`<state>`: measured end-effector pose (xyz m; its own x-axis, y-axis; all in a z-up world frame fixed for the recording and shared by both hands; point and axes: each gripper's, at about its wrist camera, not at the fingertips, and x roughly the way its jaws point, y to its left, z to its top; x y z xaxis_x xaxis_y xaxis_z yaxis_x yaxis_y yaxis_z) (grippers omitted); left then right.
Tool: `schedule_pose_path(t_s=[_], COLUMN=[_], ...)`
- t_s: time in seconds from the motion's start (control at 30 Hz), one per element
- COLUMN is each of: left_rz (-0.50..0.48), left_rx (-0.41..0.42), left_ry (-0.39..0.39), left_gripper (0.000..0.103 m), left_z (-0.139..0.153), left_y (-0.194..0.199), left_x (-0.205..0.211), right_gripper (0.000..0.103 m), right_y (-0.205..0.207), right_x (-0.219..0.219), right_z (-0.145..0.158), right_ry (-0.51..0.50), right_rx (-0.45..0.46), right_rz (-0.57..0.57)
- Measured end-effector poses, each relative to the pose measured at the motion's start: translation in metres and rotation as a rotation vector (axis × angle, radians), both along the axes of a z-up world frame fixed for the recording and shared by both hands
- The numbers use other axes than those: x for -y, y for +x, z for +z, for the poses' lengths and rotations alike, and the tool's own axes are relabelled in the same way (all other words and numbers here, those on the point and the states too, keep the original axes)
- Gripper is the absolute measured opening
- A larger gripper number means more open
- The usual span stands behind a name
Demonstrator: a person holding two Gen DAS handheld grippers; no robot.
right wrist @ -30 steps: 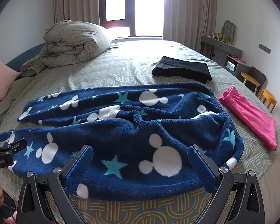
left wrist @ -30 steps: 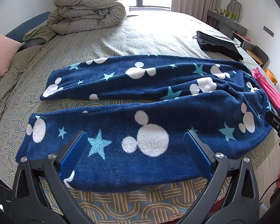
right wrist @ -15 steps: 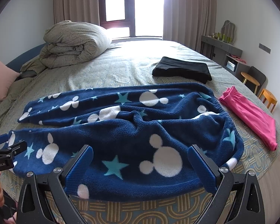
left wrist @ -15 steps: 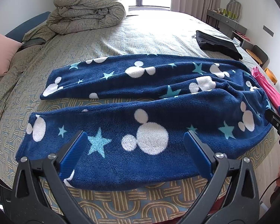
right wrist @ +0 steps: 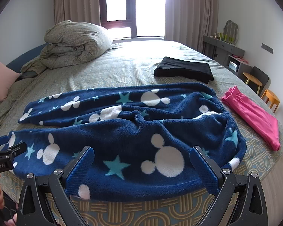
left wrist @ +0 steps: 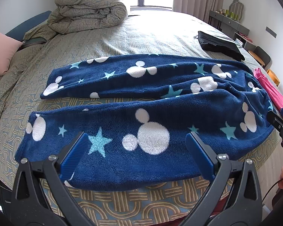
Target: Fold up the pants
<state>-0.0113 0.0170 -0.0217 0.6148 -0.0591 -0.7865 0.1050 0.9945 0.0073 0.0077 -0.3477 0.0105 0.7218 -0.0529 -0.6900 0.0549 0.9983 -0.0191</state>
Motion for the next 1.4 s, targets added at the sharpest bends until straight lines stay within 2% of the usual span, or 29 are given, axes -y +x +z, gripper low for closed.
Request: schedule_pose_path(t_s=[0.7,1.0,1.13,1.2,1.27,1.4], left_rz=[0.012,0.027,0.036,0.050,0.075,0.171], left_rx=[0.009,0.000,0.005,0.005,0.003,0.004], left_ry=[0.005,0.003,0.021,0.017,0.002,-0.072], left_gripper=[0.102,0.102,0.102,0.102,0.102,0.102], left_z=[-0.001,-0.003,-0.003,-0.004,-0.006,-0.020], left_y=[-0.007,-0.009,-0.011,-0.013,-0.017,-0.035], left_x=[-0.005,-0.011,-0.018,-0.029,-0.047,-0.098], right_gripper=[0.102,0.102,0.102,0.102,0.102,0.102], right_y=[-0.004,-0.006,-0.005,-0.006,-0.009,-0.025], right_x=[0.011,0.037,0.051,0.063,0.079,0.130], right_z=[-0.005,-0.012,-0.021,-0.027,-0.035,-0.058], right_ry=[0.033,0.130,0.165,0.201,0.279,0.551], right_rx=[-0.019,-0.059,-0.106,-0.127,-0.149,-0.162], right_rz=[-0.030,-0.102,-0.151,-0.182,-0.221,-0.375])
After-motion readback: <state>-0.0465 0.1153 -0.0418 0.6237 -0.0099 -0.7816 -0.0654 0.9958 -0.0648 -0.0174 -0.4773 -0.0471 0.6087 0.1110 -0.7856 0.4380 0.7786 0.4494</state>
